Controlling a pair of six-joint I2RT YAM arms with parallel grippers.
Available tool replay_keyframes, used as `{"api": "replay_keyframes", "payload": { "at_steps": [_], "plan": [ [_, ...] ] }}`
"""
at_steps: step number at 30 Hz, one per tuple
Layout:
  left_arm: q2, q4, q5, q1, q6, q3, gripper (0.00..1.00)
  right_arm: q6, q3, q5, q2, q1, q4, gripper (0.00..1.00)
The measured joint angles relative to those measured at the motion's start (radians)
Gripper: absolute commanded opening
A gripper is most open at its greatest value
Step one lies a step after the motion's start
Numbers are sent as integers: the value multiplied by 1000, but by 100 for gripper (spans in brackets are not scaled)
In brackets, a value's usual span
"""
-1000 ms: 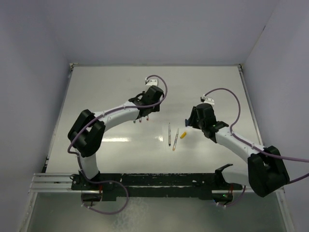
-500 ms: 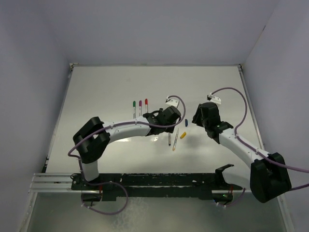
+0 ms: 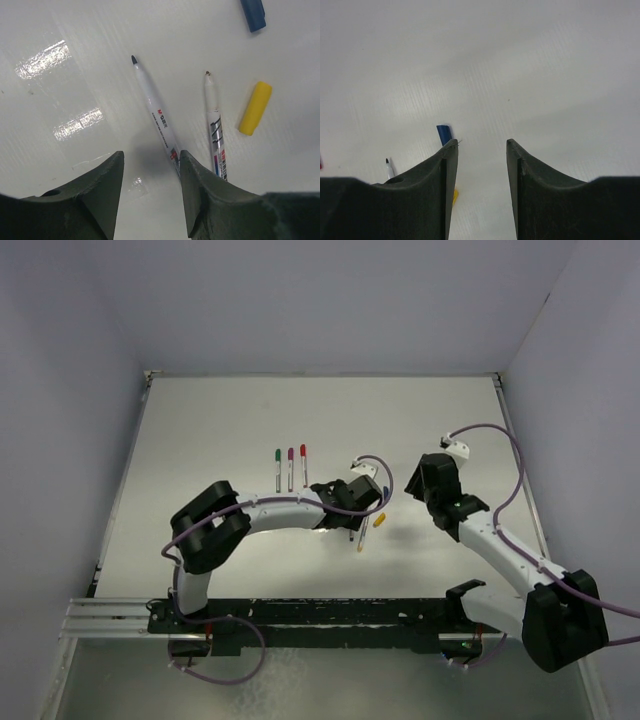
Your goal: Insert the pens into the pen caps
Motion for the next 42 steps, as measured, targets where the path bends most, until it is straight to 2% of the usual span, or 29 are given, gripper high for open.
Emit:
{"api": "replay_keyframes", "payload": {
  "at_steps": [13, 25, 35, 39, 42],
  "plan": [
    [36, -10, 22, -3, 0, 10, 52, 5, -3, -6, -4, 0, 3, 46],
    [41, -71, 25, 2, 32, 23, 43, 12, -13, -16, -4, 0, 5, 46],
    [42, -83, 111, 60, 108, 33, 40, 13, -13, -37, 0, 0, 5, 46],
    [53, -93, 131, 68, 135, 48, 33, 13, -13, -38, 2, 0, 5, 46],
    [61, -98, 153, 68, 153, 61, 22, 13, -13, -38, 7, 0, 5, 46]
  ]
}}
